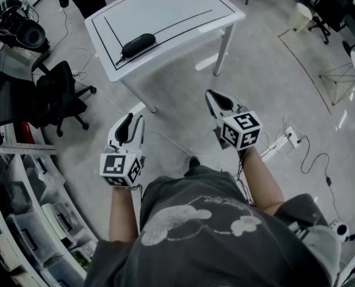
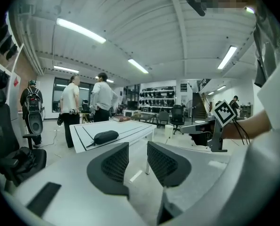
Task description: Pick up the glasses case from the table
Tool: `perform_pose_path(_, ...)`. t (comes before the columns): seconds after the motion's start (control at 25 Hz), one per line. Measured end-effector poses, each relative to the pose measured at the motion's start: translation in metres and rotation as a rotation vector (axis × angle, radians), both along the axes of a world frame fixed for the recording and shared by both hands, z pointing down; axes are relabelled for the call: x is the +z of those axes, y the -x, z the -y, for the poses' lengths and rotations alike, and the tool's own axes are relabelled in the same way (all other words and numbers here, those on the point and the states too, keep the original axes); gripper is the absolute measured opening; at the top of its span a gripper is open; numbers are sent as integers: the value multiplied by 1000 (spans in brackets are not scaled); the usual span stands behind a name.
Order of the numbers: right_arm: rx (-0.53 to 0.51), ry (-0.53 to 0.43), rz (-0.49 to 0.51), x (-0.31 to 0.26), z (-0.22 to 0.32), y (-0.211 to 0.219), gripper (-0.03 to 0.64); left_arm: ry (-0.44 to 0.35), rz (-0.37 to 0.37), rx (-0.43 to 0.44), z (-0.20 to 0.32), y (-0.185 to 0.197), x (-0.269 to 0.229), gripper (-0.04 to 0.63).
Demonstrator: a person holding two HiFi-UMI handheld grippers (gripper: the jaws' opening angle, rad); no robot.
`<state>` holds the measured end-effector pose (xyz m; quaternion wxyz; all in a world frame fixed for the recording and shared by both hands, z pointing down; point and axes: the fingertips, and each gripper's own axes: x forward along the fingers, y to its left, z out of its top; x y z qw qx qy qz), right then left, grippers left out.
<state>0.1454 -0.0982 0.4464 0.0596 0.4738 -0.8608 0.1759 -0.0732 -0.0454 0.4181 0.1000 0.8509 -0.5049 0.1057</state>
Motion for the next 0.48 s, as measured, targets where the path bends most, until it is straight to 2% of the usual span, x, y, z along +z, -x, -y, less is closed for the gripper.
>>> perform_pose_path(0.2, -36, 10, 16, 4, 21, -9, 0, 14, 8, -20, 14, -16, 2, 222)
perform_pose_path(0.48, -59, 29, 35, 13, 42, 0, 0, 27, 30, -22, 43, -14, 6, 306)
